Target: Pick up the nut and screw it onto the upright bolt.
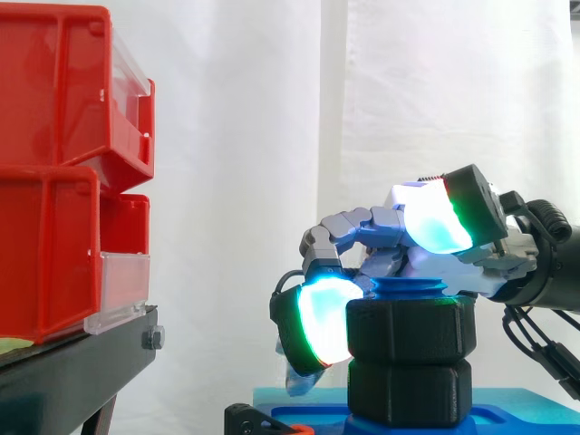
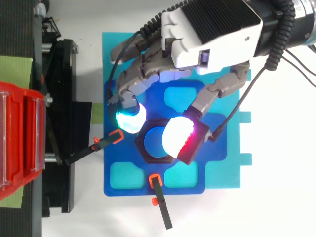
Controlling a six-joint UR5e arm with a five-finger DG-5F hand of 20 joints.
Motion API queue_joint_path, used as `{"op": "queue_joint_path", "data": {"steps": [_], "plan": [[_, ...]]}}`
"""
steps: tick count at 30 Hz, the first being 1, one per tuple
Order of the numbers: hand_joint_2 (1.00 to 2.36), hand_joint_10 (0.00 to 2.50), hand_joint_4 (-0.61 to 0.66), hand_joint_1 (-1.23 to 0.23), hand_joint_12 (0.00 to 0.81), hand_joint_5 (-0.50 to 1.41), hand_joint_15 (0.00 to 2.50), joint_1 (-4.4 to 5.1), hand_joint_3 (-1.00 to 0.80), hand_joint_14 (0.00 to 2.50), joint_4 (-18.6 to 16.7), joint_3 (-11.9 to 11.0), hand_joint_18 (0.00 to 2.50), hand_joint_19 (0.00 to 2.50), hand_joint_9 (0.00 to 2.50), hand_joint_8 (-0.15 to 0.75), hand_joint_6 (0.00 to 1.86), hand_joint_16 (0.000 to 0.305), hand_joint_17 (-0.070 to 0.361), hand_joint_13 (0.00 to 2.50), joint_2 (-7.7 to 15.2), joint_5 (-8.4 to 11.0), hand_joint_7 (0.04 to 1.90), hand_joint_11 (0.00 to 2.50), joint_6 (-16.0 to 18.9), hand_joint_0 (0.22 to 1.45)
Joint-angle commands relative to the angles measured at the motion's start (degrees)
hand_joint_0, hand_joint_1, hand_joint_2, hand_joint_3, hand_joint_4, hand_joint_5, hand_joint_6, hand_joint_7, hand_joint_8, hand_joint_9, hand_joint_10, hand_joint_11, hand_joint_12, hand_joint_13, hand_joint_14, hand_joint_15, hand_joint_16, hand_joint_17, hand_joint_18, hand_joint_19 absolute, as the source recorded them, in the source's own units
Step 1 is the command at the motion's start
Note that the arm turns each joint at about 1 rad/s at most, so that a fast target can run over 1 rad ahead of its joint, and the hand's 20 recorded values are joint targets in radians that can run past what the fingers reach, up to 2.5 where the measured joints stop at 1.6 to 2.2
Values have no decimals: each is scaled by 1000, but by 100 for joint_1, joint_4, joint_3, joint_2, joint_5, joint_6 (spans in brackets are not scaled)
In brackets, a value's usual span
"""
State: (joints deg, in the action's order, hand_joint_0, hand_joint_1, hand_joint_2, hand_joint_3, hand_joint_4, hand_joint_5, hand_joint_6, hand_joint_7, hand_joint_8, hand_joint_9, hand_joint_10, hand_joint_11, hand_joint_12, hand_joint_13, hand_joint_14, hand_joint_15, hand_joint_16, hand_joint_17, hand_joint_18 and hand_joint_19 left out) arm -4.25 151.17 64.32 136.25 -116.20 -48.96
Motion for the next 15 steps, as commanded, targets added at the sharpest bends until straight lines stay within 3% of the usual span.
{"op": "queue_joint_path", "data": {"steps": [1,15], "plan": [[1000,0,113,-277,221,-43,0,-14,-500,0,0,-7,487,0,1082,253,812,15,33,872,7,0,1210,0,0,487],[1000,0,27,-257,202,17,0,-32,-500,0,-44,2,667,0,1344,211,765,16,37,1030,-2,0,1147,0,0,461]]}}
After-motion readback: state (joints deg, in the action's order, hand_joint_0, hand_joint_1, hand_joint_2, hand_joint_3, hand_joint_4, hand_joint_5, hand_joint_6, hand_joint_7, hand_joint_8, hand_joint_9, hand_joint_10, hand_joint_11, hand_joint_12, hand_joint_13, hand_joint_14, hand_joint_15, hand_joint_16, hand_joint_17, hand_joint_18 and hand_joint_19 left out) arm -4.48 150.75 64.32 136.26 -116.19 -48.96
